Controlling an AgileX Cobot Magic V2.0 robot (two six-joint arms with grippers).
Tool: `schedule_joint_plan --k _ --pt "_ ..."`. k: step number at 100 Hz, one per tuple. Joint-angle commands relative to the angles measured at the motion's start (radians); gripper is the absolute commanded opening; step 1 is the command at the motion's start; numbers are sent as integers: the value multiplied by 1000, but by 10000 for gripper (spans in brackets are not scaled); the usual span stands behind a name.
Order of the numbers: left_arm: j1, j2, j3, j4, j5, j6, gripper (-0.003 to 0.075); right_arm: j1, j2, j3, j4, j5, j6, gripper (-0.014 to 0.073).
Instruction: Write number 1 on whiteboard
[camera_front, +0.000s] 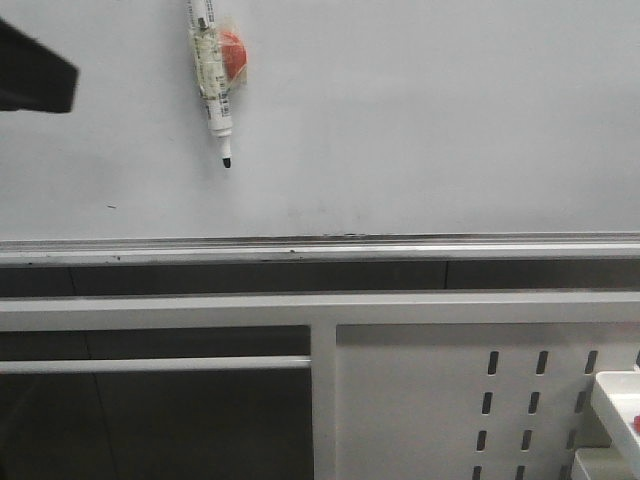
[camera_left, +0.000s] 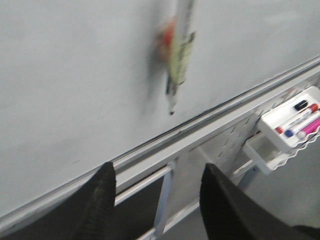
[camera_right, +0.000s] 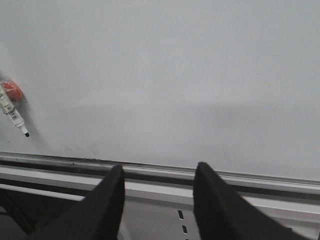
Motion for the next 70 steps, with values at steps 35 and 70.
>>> schedule_joint_plan --k 35,70 --pt "-438 280 -23 -213 -772 -21 407 -2 18 -36 -6 -73 -18 288" --pt "-431 434 -30 -93 -947 -353 406 -2 18 -36 -6 -73 -20 288"
